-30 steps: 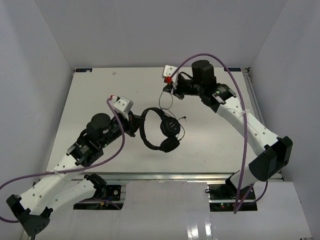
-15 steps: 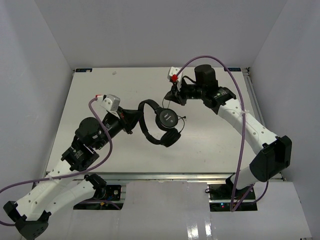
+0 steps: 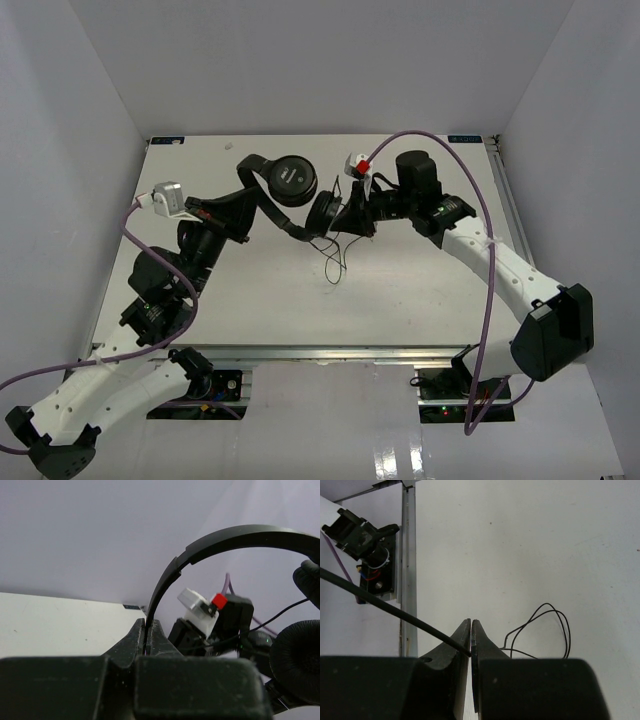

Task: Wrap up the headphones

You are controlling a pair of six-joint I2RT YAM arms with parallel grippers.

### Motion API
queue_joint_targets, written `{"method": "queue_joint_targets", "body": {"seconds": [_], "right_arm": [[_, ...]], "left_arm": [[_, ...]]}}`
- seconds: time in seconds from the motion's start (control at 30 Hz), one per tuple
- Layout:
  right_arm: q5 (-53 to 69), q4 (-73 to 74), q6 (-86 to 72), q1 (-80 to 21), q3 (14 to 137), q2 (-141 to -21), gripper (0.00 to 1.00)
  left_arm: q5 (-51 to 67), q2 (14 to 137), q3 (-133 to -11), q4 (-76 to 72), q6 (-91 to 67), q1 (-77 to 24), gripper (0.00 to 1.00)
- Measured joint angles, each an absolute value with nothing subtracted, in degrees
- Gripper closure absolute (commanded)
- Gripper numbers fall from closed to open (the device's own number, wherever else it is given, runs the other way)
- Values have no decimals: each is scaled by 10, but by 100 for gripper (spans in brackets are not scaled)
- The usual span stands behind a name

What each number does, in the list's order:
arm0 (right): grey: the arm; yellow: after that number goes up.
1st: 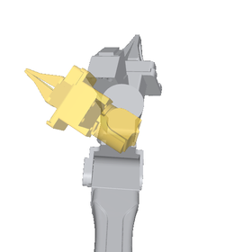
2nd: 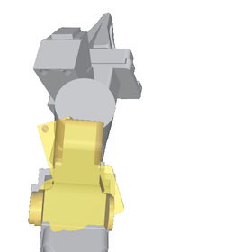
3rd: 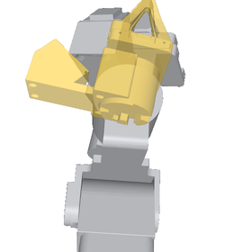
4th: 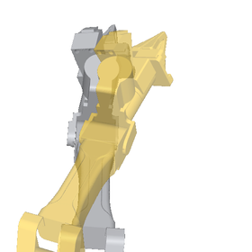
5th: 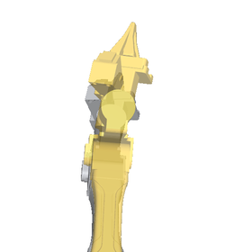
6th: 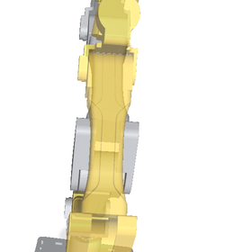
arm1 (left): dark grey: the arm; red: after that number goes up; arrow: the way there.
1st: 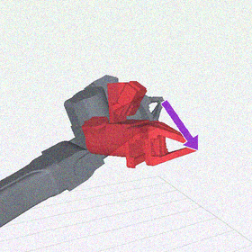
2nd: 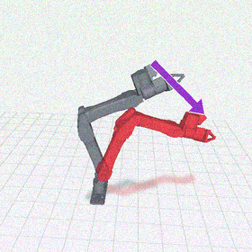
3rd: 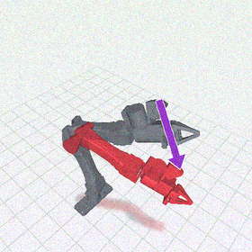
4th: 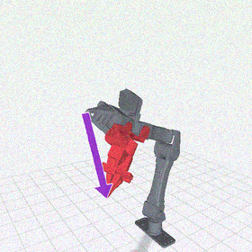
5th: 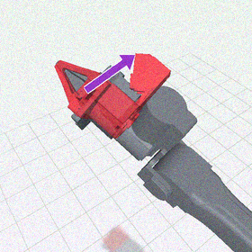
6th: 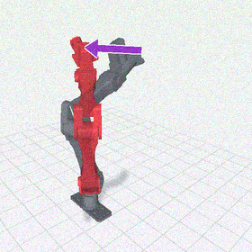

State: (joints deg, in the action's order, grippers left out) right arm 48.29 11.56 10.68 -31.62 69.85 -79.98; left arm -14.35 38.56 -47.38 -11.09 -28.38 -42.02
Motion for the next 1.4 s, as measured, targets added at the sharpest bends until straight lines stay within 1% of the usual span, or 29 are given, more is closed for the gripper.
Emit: {"method": "queue_joint_targets", "body": {"seconds": [0.33,0.6,0.77,1.07,1.4], "right_arm": [[514,64,47,-316,669,-770,92],[471,82,83,-338,669,-756,92],[408,133,143,-369,686,-753,92],[262,228,317,-426,747,-751,92],[93,288,506,-507,770,-693,92]], "left_arm": [[-276,380,-470,-159,-337,-420,100],[-346,415,-468,-159,-366,-420,100],[-374,450,-479,-139,-377,-420,100],[-408,506,-539,-72,-361,-420,100],[-422,570,-552,6,-302,-408,100]]}}
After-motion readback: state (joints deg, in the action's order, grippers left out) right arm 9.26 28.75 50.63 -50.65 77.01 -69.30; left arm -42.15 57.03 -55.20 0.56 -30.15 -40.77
